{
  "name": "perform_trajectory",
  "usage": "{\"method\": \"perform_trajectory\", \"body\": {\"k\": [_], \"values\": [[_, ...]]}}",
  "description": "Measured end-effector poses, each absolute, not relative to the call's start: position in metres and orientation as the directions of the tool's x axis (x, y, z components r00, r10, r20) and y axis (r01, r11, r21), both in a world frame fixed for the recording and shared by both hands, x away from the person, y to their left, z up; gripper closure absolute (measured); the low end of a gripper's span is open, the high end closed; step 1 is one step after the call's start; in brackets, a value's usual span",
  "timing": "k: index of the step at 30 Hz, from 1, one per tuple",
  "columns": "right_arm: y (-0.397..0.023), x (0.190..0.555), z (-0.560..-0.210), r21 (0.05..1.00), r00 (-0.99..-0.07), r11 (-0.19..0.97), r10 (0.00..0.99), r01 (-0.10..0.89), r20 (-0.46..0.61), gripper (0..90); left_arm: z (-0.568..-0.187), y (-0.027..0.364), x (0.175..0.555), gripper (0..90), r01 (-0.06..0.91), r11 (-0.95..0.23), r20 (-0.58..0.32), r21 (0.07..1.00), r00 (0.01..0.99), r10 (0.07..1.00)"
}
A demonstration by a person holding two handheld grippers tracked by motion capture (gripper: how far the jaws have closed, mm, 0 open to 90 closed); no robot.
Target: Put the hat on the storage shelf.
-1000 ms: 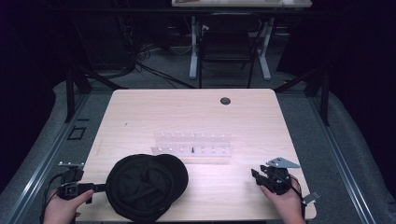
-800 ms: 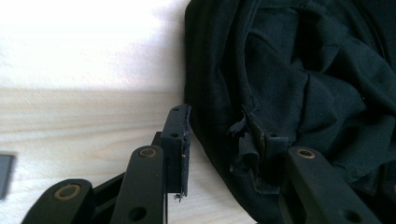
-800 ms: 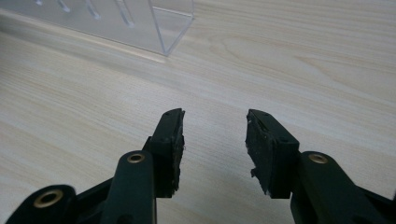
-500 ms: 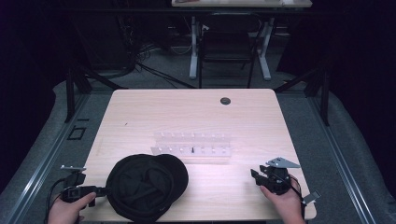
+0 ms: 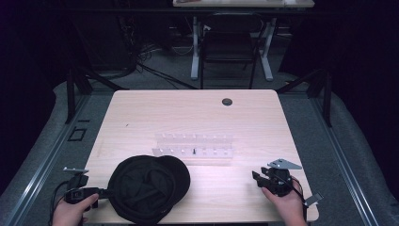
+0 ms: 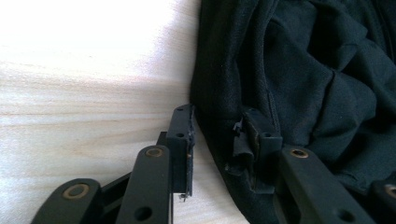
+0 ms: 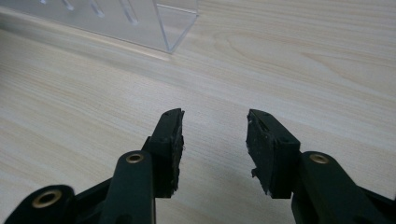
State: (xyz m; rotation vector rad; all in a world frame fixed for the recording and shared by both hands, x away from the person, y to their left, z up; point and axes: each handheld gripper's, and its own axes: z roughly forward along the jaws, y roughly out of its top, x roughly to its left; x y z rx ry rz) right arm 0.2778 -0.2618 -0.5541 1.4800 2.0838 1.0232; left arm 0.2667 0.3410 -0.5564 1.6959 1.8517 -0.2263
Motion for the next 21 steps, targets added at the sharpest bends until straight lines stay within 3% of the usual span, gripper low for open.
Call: {"method": "perform_trajectory", "body": {"k": [21], "values": [[-0.2616, 0.2784, -0.5553, 0.738, -0.371, 0.176, 0.922, 0.651, 0.108, 54.8, -0.5537, 0.3369, 0.2762, 82.3, 0.964, 0.158, -0.543, 0.214, -0.017, 0.84]]}}
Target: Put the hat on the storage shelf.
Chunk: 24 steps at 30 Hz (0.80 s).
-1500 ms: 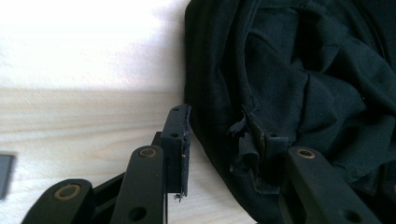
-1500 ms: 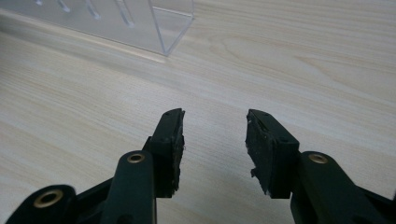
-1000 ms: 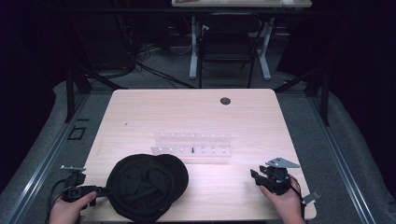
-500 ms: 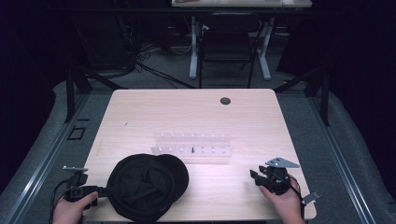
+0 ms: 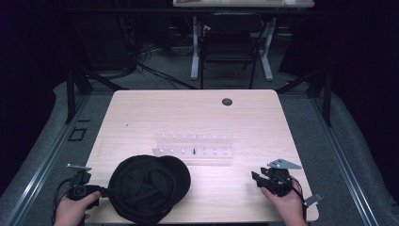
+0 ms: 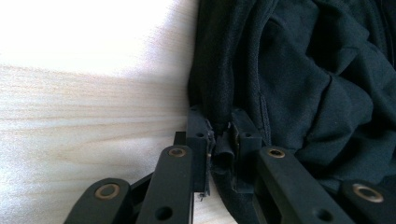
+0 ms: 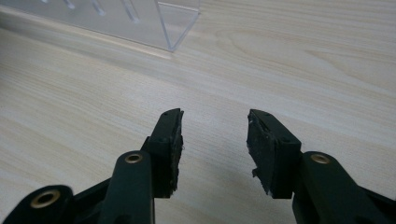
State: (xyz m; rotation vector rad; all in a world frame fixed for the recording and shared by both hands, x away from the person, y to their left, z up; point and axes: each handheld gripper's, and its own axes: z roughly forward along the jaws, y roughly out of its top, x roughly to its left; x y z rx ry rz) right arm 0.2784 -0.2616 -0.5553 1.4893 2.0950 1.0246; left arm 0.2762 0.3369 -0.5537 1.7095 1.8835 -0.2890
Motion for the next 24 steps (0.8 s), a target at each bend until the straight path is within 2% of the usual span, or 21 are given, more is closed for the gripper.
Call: {"method": "perform_trajectory", "body": {"k": [12, 24], "values": [[-0.261, 0.278, -0.556, 0.735, -0.371, 0.178, 0.922, 0.655, 0.108, 54.4, -0.546, 0.336, 0.281, 84.8, 0.973, 0.125, -0.531, 0.194, -0.003, 0.848], [-0.262, 0.278, -0.555, 0.736, -0.371, 0.178, 0.923, 0.653, 0.106, 53.9, -0.532, 0.342, 0.283, 85.1, 0.975, 0.147, -0.592, 0.167, -0.02, 0.806]]}}
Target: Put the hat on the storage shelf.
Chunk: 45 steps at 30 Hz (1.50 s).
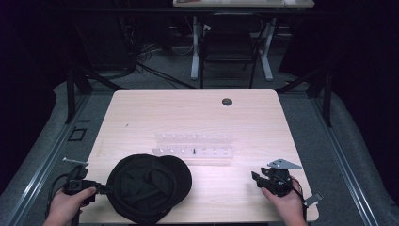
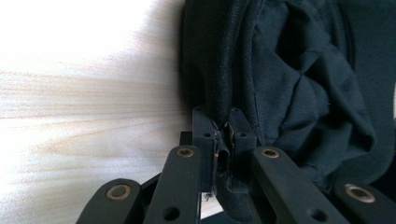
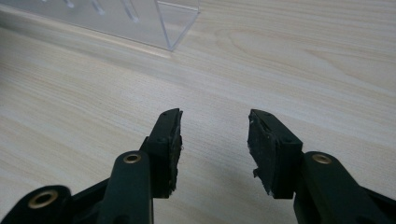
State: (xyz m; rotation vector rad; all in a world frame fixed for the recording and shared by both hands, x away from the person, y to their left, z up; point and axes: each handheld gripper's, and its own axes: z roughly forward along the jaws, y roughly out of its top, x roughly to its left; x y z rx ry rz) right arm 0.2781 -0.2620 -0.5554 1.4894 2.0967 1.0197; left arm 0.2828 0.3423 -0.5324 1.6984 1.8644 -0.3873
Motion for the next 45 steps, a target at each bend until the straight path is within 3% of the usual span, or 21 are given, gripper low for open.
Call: {"method": "perform_trajectory", "body": {"k": [21, 45], "values": [[-0.262, 0.278, -0.555, 0.736, -0.367, 0.176, 0.924, 0.654, 0.106, 53.9, -0.476, 0.336, 0.292, 85.1, 0.982, 0.043, -0.469, 0.187, 0.051, 0.882], [-0.262, 0.278, -0.555, 0.733, -0.366, 0.179, 0.925, 0.656, 0.102, 53.9, -0.418, 0.311, 0.299, 85.2, 0.983, 0.007, -0.417, 0.183, 0.071, 0.906]]}}
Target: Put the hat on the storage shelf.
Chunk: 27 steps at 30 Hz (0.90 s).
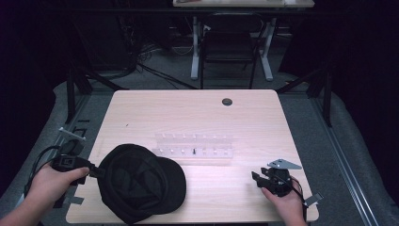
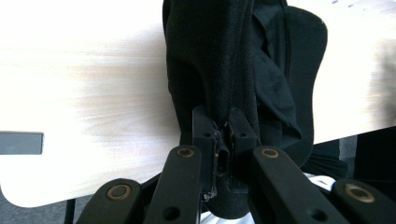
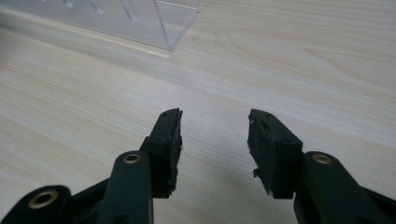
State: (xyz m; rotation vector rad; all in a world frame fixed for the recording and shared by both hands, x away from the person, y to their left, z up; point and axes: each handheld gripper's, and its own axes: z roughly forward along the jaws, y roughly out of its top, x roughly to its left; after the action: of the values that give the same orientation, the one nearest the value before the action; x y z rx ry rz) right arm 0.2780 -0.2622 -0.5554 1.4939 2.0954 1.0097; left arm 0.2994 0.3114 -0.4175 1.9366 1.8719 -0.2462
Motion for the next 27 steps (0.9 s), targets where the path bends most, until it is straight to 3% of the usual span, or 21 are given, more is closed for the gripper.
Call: {"method": "perform_trajectory", "body": {"k": [10, 27], "values": [[-0.265, 0.278, -0.555, 0.735, -0.363, 0.171, 0.925, 0.656, 0.109, 53.9, -0.404, 0.307, 0.301, 85.4, 0.983, 0.027, -0.496, 0.18, 0.067, 0.866], [-0.265, 0.278, -0.555, 0.737, -0.361, 0.168, 0.926, 0.654, 0.109, 53.7, -0.392, 0.302, 0.299, 85.6, 0.98, 0.067, -0.718, 0.186, 0.089, 0.69]]}}
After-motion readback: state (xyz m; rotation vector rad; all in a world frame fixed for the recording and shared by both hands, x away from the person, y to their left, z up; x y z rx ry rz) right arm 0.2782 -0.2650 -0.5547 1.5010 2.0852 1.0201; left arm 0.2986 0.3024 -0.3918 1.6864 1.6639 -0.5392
